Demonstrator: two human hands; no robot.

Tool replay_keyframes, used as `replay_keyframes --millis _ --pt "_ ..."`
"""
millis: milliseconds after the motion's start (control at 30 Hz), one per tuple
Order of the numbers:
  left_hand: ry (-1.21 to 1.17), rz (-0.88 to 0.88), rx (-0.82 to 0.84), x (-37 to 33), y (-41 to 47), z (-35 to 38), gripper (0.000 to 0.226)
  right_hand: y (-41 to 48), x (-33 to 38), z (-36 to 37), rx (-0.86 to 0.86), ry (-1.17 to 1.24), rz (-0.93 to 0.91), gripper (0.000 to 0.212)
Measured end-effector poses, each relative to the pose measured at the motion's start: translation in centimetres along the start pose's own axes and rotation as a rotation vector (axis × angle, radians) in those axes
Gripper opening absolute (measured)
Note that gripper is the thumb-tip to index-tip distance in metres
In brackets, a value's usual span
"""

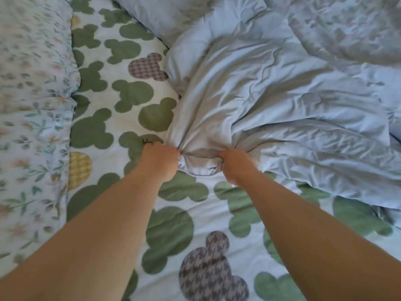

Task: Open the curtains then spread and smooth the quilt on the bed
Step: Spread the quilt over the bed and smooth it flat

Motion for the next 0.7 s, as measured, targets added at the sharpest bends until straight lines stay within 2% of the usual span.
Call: replay_keyframes --millis 233,567,700 --pt "0.016 -0.008 0.137 -0.6 -11.0 3.5 0.02 -8.5 2.0 3.5 0.141 -0.05 -0.043 0.03" --pt "-0.068 -0.081 0.24 -2.8 -23.6 9.0 0.023 -19.6 4.1 9.5 0.29 0.006 -0.103 0.033" --pt "-0.126 -0.112 0.391 -4.2 -27.3 10.8 0.03 -22.7 3.9 10.5 0.363 -0.023 -0.146 0.036"
Point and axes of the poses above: each hand's wrist, its own y-axis towards the middle knuckle, its own z-axis out of the palm, x = y × z, the point moved 4 cm from there along y, towards the middle knuckle, and after that the axes turned 2 degrees about z, right-handed, at the moved point
